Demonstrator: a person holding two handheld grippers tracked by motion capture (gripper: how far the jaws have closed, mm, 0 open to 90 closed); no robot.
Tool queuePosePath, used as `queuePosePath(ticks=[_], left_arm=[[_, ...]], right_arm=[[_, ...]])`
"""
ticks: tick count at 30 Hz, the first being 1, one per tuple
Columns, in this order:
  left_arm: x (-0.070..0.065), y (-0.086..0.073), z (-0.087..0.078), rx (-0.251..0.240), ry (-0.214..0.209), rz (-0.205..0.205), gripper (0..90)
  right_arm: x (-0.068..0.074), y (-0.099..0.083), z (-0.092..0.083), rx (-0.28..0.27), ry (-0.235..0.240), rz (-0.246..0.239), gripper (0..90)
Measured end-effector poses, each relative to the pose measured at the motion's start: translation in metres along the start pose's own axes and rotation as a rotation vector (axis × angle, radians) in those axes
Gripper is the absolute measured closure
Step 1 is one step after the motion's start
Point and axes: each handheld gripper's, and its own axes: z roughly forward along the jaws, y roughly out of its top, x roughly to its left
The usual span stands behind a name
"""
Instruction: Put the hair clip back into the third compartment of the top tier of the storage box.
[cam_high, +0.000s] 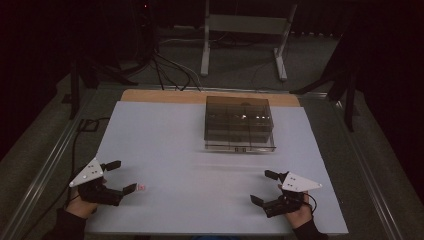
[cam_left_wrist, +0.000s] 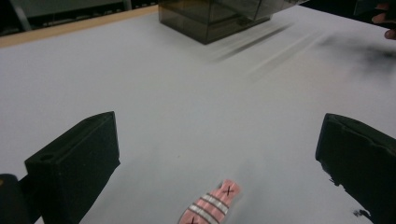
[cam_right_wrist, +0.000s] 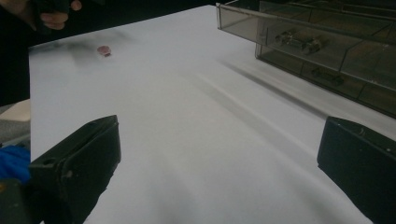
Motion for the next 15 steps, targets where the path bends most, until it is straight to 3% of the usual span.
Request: queuePosePath(ticks=[5,8,13,15], left_arm=[[0.002,-0.002,0.001,0.051,-0.008,-0.013,0.7],[0.003,-0.005,0.005,0.109,-0.022,-0.032,2.8],[0.002,-0.007,0.011,0.165,-0.043,-0.03,2.9],[0.001,-0.008,0.013,0.179,-0.031,-0.019,2.9]], right_arm=[[0.0,0.0,0.0,0.0,-0.001,0.0,0.0],[0.0,0.0,0.0,-0.004,-0.001,0.003,0.0],[0.0,0.0,-0.001,-0.003,-0.001,0.001,0.0],[0.0,0.0,0.0,0.001,-0.002,0.001,0.0]])
